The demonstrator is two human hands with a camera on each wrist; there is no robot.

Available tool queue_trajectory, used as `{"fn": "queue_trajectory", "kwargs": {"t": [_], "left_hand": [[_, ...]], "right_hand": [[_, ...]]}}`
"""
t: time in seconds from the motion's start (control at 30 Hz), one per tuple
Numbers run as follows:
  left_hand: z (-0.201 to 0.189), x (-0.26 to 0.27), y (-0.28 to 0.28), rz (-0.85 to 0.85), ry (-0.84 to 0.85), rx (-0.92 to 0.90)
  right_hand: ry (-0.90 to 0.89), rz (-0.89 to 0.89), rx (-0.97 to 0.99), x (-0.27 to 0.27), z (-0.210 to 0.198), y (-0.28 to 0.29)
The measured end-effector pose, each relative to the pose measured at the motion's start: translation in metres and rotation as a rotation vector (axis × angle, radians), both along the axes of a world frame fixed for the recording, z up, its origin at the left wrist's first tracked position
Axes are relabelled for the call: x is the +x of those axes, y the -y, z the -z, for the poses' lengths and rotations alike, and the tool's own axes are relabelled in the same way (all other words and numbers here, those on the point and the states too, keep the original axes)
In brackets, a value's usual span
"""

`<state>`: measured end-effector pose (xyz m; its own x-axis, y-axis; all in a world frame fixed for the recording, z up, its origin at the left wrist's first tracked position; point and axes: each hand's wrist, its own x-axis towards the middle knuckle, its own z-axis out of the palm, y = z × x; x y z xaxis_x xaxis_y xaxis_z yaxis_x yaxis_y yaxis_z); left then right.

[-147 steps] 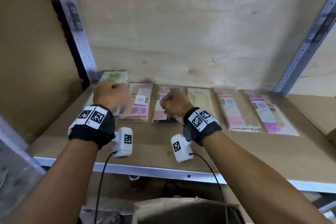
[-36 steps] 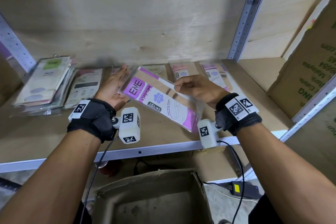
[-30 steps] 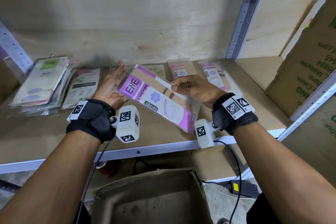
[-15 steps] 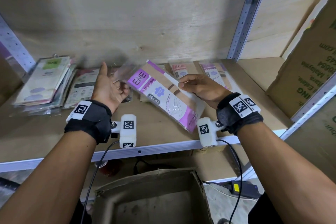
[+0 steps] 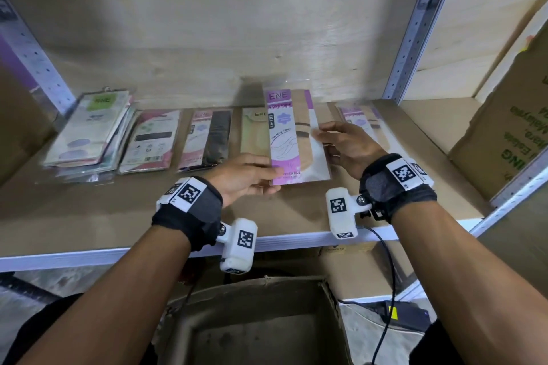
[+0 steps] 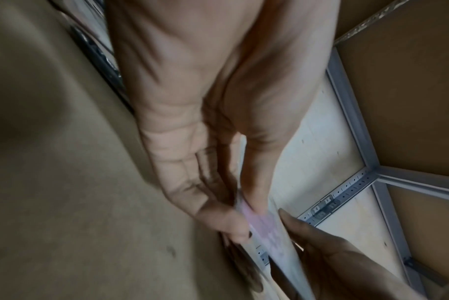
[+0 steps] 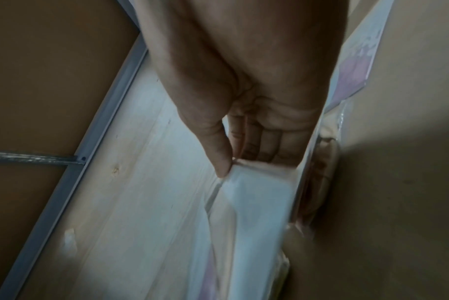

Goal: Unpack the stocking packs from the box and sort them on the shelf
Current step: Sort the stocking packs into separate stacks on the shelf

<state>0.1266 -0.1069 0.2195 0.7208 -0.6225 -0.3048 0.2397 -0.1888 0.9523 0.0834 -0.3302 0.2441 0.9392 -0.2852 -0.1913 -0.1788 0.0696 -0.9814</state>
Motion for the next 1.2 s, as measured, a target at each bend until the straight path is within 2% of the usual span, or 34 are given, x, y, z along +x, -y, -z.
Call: {"fn": "queue_trajectory", "kwargs": {"t": [0.2,0.33,0.57,0.73,0.93,1.03,1.2], "left_hand": [[0.001,0.010,-0.005,-0.119,0.076,0.109],[0.001,0.017,-0.007,-0.181,0.143,0.135],[-0.011,0.031,0.013,-0.307,0.217,0.074],[-0.027,0.038,0.068,-0.263,0.301,0.120],[-0.035,0.039,0.153,-0.165,0.406,0.321],[-0.034,0.035,0.187,-0.115,0.440,0.398],[-0.028,0.033,0.227,-0.090,0.648,0.715]], "right_hand": [[-0.161,-0.178,-0.188,0.001,0.000,0.002],[-0.120,-0.179,-0.183,0.005,-0.002,-0.001],[0.017,0.050,-0.227,0.016,0.001,0.003],[0.009,0.249,-0.368,0.020,0.004,0.040],[-0.037,0.469,-0.585,0.009,0.006,0.102],[-0.095,0.486,-0.683,0.001,0.006,0.128],[-0.244,0.441,-0.733,-0.007,0.007,0.145]]}}
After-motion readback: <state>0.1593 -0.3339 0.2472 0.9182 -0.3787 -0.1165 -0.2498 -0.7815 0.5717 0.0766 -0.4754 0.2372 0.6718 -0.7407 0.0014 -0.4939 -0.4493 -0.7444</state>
